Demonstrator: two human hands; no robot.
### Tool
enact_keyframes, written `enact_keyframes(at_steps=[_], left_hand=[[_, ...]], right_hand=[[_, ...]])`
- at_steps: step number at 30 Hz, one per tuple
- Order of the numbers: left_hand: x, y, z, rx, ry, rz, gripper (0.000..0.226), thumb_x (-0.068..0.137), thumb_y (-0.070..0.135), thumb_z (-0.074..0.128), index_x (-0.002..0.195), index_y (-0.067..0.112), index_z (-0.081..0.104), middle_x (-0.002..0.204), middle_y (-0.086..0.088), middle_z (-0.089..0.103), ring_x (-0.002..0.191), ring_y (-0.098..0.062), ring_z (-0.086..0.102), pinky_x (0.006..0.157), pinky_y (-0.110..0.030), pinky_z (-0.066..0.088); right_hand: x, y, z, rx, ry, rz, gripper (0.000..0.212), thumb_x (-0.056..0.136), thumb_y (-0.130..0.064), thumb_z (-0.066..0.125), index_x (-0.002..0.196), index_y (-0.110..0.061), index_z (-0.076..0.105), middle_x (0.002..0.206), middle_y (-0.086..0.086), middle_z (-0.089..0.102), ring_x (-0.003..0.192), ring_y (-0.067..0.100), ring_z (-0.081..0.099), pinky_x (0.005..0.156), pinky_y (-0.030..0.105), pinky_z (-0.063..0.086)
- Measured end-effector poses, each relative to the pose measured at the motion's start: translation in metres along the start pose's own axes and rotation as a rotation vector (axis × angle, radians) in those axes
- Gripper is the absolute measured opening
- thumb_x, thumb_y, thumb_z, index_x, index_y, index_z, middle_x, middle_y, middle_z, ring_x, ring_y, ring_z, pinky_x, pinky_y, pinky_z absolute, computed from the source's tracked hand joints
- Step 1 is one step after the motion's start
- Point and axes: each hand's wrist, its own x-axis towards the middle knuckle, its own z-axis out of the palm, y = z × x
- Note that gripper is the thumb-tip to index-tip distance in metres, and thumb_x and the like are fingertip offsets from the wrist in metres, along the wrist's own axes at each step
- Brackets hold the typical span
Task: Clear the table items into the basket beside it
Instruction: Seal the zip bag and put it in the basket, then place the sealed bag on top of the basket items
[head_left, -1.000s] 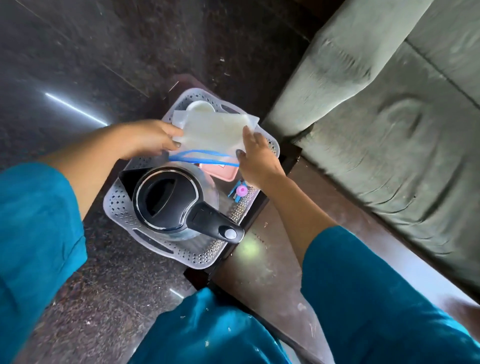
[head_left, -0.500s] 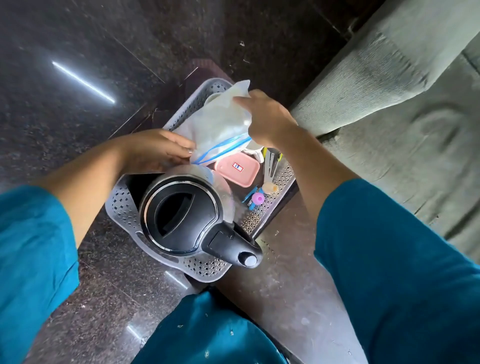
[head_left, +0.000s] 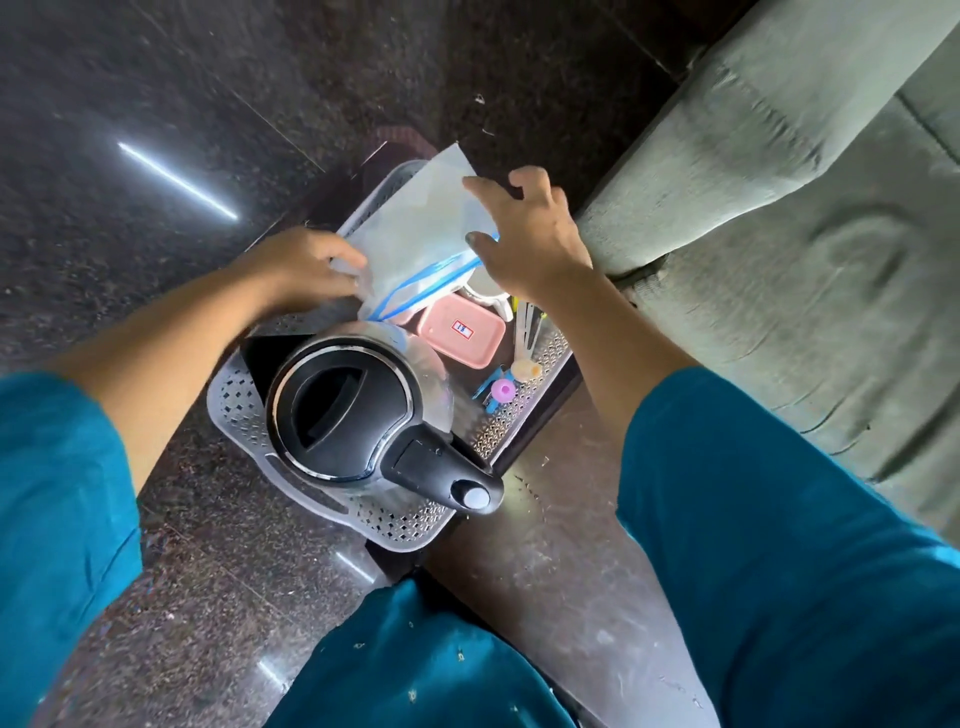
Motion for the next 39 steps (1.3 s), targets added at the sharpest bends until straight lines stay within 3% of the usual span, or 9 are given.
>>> enact_keyframes(at_steps=[5, 8, 11, 17, 20, 25, 31, 35, 39], left_hand=[[-0.009, 0.033, -0.008, 0.030, -0.057, 0.067, 0.041, 0.082, 0.020, 0.067, 0.121, 0.019, 0.057, 0.113, -0.021, 0.061, 0.081, -0.024, 0.058, 0.065, -0.023, 0.038], [-0.017, 0.068, -0.007, 0.144, -0.210, 0.107, 0.048, 0.081, 0.028, 0.068, 0.125, 0.024, 0.051, 0.116, -0.012, 0.061, 0.088, -0.022, 0.058, 0.075, -0.027, 0.043], [-0.032, 0.113, 0.017, 0.394, -0.241, 0.188, 0.055, 0.081, 0.033, 0.067, 0.131, 0.022, 0.046, 0.126, -0.010, 0.056, 0.107, -0.027, 0.055, 0.090, -0.032, 0.042], [-0.100, 0.190, 0.149, 0.458, -0.236, 0.536, 0.064, 0.072, 0.034, 0.070, 0.125, 0.013, 0.043, 0.125, -0.015, 0.054, 0.112, -0.031, 0.052, 0.088, -0.038, 0.042], [-0.145, 0.212, 0.239, 0.420, -0.328, 0.624, 0.076, 0.070, 0.030, 0.072, 0.133, 0.010, 0.035, 0.134, -0.017, 0.044, 0.124, -0.031, 0.044, 0.097, -0.037, 0.039], [-0.216, 0.218, 0.358, 0.473, -0.433, 0.698, 0.081, 0.076, 0.037, 0.067, 0.142, 0.019, 0.024, 0.147, -0.012, 0.029, 0.131, -0.033, 0.037, 0.103, -0.038, 0.034], [-0.275, 0.217, 0.441, 0.584, -0.463, 0.702, 0.083, 0.080, 0.036, 0.066, 0.145, 0.020, 0.015, 0.154, -0.008, 0.016, 0.138, -0.033, 0.024, 0.110, -0.045, 0.027], [-0.274, 0.219, 0.462, 0.603, -0.395, 0.678, 0.091, 0.075, 0.035, 0.072, 0.144, 0.016, 0.015, 0.151, -0.012, 0.020, 0.135, -0.035, 0.029, 0.109, -0.047, 0.030], [-0.265, 0.220, 0.483, 0.624, -0.369, 0.690, 0.101, 0.070, 0.032, 0.077, 0.144, 0.013, 0.011, 0.152, -0.014, 0.018, 0.136, -0.037, 0.027, 0.110, -0.048, 0.028]], right_hand=[[-0.032, 0.012, -0.010, 0.030, 0.000, 0.081, 0.059, 0.089, -0.040, 0.054, 0.139, -0.023, 0.031, 0.137, 0.015, 0.035, 0.117, 0.036, 0.037, 0.098, 0.045, 0.038], [-0.063, 0.026, -0.018, 0.045, -0.001, 0.120, 0.059, 0.089, -0.042, 0.054, 0.139, -0.023, 0.030, 0.138, 0.014, 0.034, 0.121, 0.036, 0.034, 0.101, 0.046, 0.037], [-0.107, 0.048, -0.025, 0.070, 0.000, 0.188, 0.061, 0.089, -0.041, 0.053, 0.141, -0.021, 0.029, 0.140, 0.013, 0.034, 0.125, 0.036, 0.031, 0.102, 0.047, 0.036], [-0.218, 0.099, -0.020, 0.121, 0.021, 0.340, 0.063, 0.087, -0.045, 0.054, 0.139, -0.019, 0.030, 0.137, 0.014, 0.038, 0.123, 0.038, 0.033, 0.101, 0.048, 0.036], [-0.302, 0.135, -0.003, 0.165, 0.041, 0.485, 0.058, 0.085, -0.037, 0.059, 0.135, -0.020, 0.034, 0.132, 0.012, 0.040, 0.121, 0.036, 0.035, 0.094, 0.049, 0.042], [-0.448, 0.185, 0.036, 0.248, 0.079, 0.693, 0.060, 0.086, -0.034, 0.058, 0.138, -0.020, 0.031, 0.134, 0.015, 0.038, 0.123, 0.039, 0.033, 0.100, 0.050, 0.037], [-0.592, 0.225, 0.070, 0.265, 0.279, 0.983, 0.059, 0.086, -0.036, 0.057, 0.136, -0.012, 0.036, 0.136, 0.017, 0.041, 0.122, 0.038, 0.035, 0.102, 0.044, 0.031], [-0.626, 0.252, 0.084, 0.246, 0.304, 1.090, 0.071, 0.078, -0.045, 0.062, 0.135, -0.012, 0.035, 0.136, 0.015, 0.041, 0.125, 0.036, 0.033, 0.104, 0.040, 0.028], [-0.629, 0.274, 0.105, 0.307, 0.158, 1.094, 0.098, 0.070, -0.052, 0.071, 0.143, -0.013, 0.017, 0.147, 0.018, 0.024, 0.136, 0.038, 0.016, 0.111, 0.046, 0.022]])
